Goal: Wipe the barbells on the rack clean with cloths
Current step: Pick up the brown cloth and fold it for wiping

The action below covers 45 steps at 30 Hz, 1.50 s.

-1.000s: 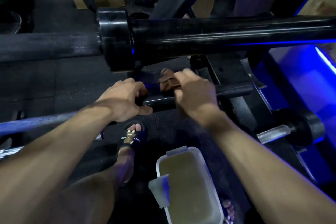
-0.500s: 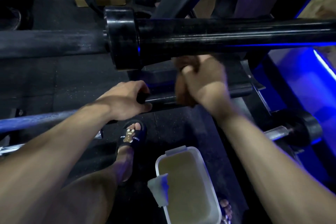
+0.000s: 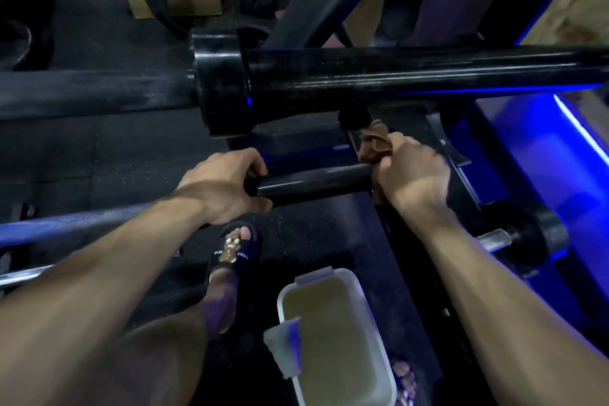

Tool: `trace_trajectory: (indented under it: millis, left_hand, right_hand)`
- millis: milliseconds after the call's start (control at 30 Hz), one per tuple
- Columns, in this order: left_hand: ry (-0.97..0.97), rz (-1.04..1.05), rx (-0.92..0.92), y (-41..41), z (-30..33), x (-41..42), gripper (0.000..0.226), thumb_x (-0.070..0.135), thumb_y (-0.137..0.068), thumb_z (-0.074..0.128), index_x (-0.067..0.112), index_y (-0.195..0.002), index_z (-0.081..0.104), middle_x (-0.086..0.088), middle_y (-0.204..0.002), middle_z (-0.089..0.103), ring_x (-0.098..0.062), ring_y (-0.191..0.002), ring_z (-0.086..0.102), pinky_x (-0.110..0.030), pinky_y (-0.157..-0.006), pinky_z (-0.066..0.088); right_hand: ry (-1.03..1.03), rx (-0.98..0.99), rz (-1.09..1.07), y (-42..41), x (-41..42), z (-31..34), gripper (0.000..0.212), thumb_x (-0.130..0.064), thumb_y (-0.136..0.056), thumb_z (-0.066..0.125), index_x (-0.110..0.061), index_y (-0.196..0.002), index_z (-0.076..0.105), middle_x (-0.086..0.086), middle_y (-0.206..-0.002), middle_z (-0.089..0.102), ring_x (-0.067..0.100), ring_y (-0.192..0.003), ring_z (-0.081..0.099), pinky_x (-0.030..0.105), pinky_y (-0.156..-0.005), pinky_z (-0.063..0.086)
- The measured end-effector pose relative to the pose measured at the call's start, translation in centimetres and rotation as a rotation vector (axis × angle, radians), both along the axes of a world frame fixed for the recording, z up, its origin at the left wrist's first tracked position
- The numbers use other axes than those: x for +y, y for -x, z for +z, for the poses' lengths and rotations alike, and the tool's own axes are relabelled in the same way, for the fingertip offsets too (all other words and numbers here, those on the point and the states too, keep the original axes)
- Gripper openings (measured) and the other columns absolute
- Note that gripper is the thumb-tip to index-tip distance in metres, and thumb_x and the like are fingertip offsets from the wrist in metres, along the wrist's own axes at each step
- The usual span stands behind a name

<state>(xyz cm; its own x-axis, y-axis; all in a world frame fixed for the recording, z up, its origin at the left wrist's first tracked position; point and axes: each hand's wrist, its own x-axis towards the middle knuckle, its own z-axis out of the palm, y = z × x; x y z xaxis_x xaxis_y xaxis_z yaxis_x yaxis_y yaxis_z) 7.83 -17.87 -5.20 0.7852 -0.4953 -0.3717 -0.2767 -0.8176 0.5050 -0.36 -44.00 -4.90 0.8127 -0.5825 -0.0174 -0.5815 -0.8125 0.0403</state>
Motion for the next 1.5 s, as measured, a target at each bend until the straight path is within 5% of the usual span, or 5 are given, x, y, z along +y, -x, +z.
trace_trajectory:
  millis: [533,833,1100,1333,1500]
  left_hand:
    - [-0.057,-0.057,-0.098,0.3,-0.6,-0.6,0.06,0.045,-0.069,0.089,0.037,-0.121,0.059,0.013,-0.113,0.05,-0.017,-0.112,0.05,-0.044,-0.094,0.05]
    - [-0.025,-0.03,0.033,-0.5,0.1,1.5,0.059,0.05,-0.078,0.081,0.039,-0.13,0.056,0.013,-0.121,0.061,-0.016,-0.114,0.059,-0.036,-0.102,0.048]
    - [0.057,-0.055,0.016,-0.5,0.1,2.3,0.051,0.026,-0.081,0.081,0.035,-0.127,0.061,0.011,-0.118,0.069,-0.014,-0.113,0.062,-0.029,-0.095,0.046]
    - [0.051,-0.072,0.019,-1.0,-0.7,2.3,0.057,0.031,-0.077,0.088,0.037,-0.127,0.062,0.014,-0.12,0.067,-0.01,-0.113,0.06,-0.024,-0.096,0.044]
    - [0.048,-0.053,0.0,-0.8,-0.9,2.3,0.057,0.032,-0.075,0.089,0.039,-0.125,0.063,0.015,-0.114,0.068,-0.012,-0.106,0.062,-0.031,-0.096,0.049]
  right_hand:
    - [-0.291,-0.203,-0.053,-0.6,-0.2,-0.8,0.035,-0.021,-0.094,0.051,-0.029,-0.127,0.061,0.009,-0.118,0.069,0.037,-0.11,0.063,0.038,-0.089,0.047]
    - [-0.694,-0.953,0.206,0.6,2.7,0.5,0.02,-0.014,-0.089,0.058,-0.013,-0.109,0.058,0.002,-0.102,0.073,0.022,-0.097,0.071,0.05,-0.091,0.054]
    - [-0.368,-0.181,1.051,3.2,8.4,-3.2,0.059,-0.008,-0.081,0.033,-0.01,-0.136,0.054,-0.001,-0.165,0.031,0.015,-0.155,0.019,0.042,-0.127,0.015]
    - [-0.713,-0.141,0.692,3.5,4.7,-1.7,0.054,0.006,-0.078,0.056,-0.013,-0.128,0.053,-0.01,-0.16,0.032,-0.016,-0.147,0.008,0.021,-0.124,0.008]
    - [-1.016,-0.355,0.323,0.5,6.7,0.2,0.023,-0.026,-0.104,0.043,-0.02,-0.119,0.061,0.002,-0.117,0.065,0.024,-0.112,0.061,0.039,-0.098,0.046]
